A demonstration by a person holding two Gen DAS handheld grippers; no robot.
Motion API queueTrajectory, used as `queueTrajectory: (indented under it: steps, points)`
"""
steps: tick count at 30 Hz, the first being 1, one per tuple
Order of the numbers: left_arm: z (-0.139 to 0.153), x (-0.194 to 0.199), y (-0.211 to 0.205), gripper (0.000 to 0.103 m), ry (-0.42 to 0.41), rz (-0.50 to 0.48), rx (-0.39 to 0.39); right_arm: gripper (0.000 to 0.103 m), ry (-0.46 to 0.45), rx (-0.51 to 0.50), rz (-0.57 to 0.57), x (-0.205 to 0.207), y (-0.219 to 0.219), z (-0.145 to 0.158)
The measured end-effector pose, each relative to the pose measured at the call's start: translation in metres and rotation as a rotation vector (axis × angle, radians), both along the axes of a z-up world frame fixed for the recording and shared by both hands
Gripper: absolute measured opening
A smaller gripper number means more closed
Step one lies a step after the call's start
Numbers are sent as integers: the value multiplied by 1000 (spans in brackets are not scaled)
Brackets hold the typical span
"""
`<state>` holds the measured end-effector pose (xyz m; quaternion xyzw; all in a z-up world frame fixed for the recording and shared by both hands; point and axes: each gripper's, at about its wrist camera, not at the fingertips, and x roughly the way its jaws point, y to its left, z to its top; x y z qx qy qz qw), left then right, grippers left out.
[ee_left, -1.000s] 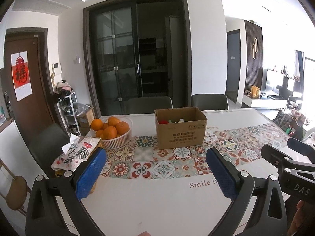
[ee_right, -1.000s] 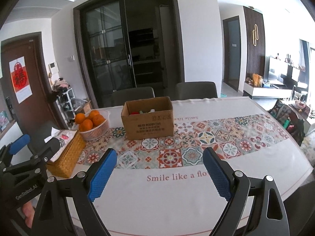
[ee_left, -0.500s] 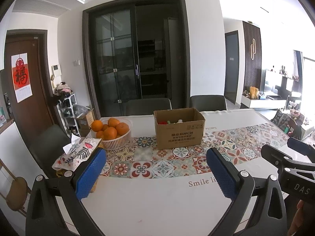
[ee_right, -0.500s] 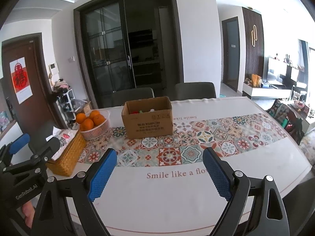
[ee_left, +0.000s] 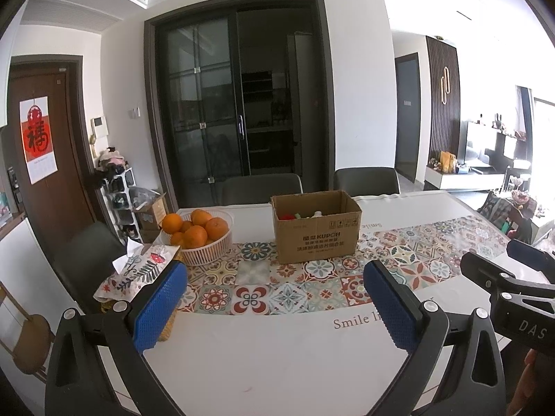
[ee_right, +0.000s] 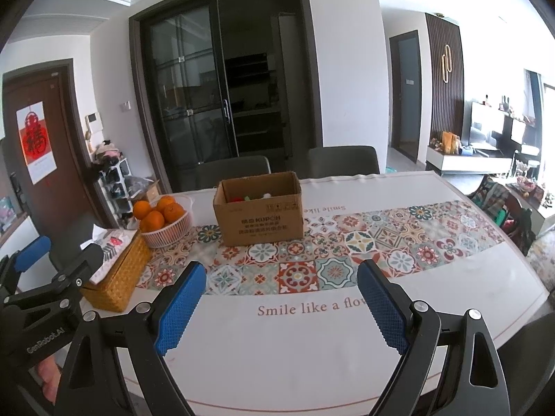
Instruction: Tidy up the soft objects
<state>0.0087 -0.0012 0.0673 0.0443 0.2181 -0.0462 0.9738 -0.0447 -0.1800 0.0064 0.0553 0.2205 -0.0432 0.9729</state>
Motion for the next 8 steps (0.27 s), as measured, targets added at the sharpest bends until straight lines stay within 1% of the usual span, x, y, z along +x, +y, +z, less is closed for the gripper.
queueTrajectory:
  steps: [8]
  points:
    - [2, 2, 1, 103, 1, -1, -2, 90, 0, -3, -1, -1, 1, 1]
